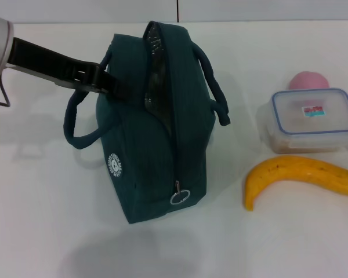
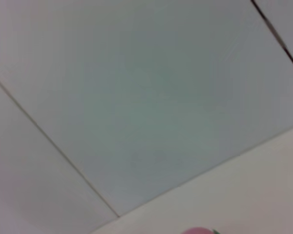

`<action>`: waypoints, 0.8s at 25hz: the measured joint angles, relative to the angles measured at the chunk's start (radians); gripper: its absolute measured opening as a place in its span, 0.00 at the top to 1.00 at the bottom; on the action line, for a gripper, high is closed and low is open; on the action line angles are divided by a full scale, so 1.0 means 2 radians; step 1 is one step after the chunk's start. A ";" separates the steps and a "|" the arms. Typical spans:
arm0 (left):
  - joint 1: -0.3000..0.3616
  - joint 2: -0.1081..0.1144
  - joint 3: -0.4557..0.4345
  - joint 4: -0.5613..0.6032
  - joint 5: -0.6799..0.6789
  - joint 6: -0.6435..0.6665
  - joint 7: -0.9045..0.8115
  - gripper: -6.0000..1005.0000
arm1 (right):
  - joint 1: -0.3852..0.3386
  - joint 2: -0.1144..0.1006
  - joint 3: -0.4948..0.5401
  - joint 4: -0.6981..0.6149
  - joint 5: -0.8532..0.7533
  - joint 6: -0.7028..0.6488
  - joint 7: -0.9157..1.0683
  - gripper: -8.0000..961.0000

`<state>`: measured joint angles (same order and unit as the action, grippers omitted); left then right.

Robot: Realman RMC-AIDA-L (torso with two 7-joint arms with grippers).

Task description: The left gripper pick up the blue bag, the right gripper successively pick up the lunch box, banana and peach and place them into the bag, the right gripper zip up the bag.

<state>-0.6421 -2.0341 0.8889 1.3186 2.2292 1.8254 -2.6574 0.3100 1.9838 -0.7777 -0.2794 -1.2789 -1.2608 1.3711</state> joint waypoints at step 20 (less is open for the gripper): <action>0.003 -0.002 0.000 -0.003 -0.001 -0.001 0.004 0.96 | 0.033 0.006 -0.008 0.043 -0.006 0.008 0.055 0.13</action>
<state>-0.6363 -2.0387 0.8898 1.3131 2.2275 1.8238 -2.6491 0.3762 1.9957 -0.7929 -0.1927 -1.2904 -1.2440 1.4804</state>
